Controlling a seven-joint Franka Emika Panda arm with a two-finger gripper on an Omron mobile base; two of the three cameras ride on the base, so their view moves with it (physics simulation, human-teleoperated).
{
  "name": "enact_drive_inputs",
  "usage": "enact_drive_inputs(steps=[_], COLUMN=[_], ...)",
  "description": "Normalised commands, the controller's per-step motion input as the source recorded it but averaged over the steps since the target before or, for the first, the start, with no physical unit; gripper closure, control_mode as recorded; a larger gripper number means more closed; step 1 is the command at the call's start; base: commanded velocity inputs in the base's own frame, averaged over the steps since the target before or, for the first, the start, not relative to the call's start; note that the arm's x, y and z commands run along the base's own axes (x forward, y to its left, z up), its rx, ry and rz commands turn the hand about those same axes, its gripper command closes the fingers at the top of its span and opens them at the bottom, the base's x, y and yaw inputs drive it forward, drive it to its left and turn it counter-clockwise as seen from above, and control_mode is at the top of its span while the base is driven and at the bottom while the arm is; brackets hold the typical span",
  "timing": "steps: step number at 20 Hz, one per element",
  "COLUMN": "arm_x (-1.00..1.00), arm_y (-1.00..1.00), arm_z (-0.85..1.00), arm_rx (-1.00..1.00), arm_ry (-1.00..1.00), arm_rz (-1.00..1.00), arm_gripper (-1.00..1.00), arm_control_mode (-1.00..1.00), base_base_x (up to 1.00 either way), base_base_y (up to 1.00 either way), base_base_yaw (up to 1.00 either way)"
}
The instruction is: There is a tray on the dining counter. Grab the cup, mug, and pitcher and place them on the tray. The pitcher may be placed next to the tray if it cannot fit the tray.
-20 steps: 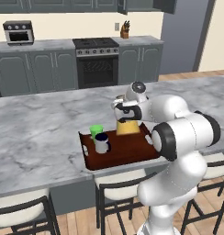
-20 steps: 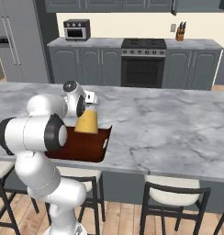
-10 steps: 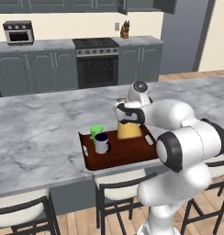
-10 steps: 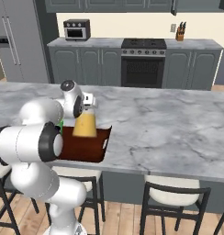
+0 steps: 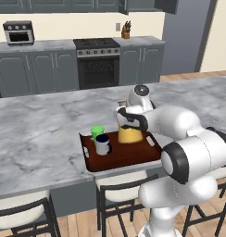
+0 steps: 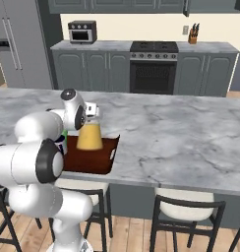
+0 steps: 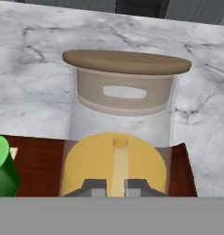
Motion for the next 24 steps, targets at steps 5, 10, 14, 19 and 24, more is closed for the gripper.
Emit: enact_drive_inputs(steps=[5,10,14,19,24], arm_x=[-0.39,-0.42,-0.27,-0.11,0.00], arm_y=[0.06,0.00,0.00,0.00,0.00], arm_z=[-0.51,-0.55,-0.47,-0.19,0.00], arm_rx=[0.00,0.00,0.00,0.00,0.00], arm_ry=[0.13,0.13,0.07,0.02,0.00], arm_rz=[0.00,0.00,0.00,0.00,0.00], arm_gripper=[1.00,1.00,1.00,1.00,1.00], arm_control_mode=[-1.00,-1.00,-1.00,-1.00,-1.00], base_base_x=[0.00,0.00,0.00,0.00,0.00], base_base_y=[0.00,0.00,0.00,0.00,0.00], base_base_yaw=[0.00,0.00,0.00,0.00,0.00])
